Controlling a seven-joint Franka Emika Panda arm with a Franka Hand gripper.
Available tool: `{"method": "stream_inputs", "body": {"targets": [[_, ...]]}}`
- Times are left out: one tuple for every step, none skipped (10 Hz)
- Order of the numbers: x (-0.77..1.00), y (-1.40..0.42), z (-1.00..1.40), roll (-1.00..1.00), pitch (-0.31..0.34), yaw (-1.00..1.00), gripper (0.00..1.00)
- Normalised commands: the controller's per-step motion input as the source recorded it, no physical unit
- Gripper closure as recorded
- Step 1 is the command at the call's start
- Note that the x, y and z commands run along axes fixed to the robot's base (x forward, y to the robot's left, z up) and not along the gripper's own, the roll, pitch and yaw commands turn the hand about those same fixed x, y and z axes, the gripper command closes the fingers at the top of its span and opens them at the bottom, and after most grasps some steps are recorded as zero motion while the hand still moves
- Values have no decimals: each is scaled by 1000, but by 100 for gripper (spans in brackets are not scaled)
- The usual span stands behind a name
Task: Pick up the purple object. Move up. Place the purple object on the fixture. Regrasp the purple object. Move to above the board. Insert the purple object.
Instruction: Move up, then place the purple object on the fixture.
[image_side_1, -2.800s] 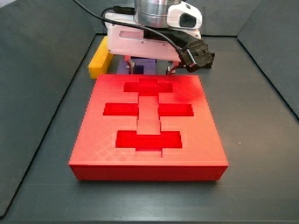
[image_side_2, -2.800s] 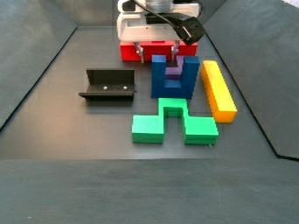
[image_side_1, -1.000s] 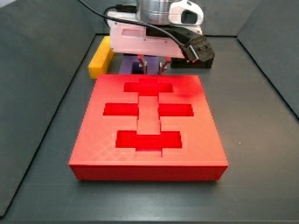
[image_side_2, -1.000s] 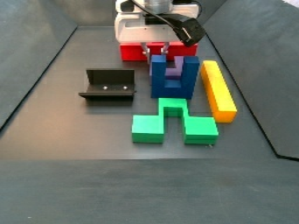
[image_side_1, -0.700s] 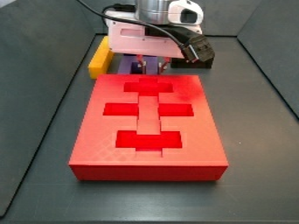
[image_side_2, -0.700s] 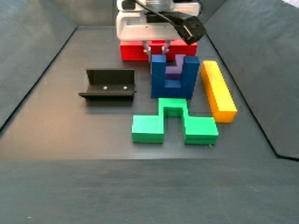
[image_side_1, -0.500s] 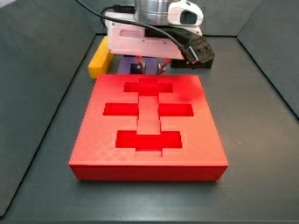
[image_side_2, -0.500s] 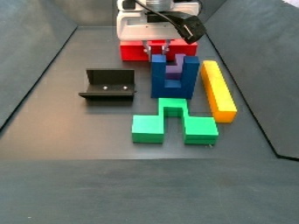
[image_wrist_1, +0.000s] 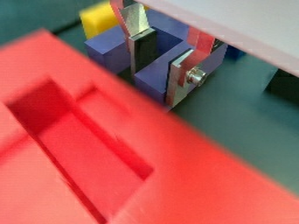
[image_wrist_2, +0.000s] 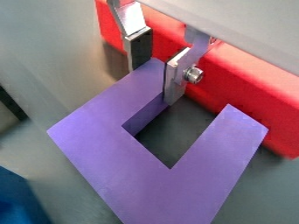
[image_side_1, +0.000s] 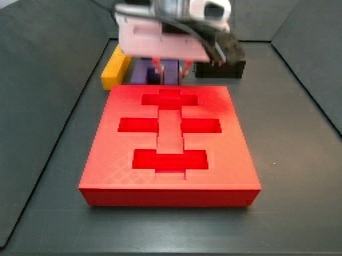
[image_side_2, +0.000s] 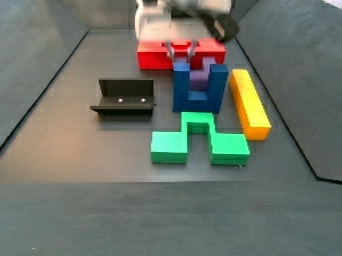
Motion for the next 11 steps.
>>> {"method": "stream_inputs", "body": {"targets": [[-53,0,537,-26,85,-22,100],[14,6,265,-64,82,-21,100],[0,3,0,-6,0,0,100],[40,0,340,-337,-37,-57,100],[177,0,737,-629,-126,-74,100],[186,0,820,-611,-163,-114,100],[166,0,806,-511,-149,-114,100],[157,0,683,-571,-157,-131,100],[177,0,543,-754,-186,-171,100],[183,-14,551,-777,-220,-174,100],[246,-69,563,-660,-171,-177,100]]}}
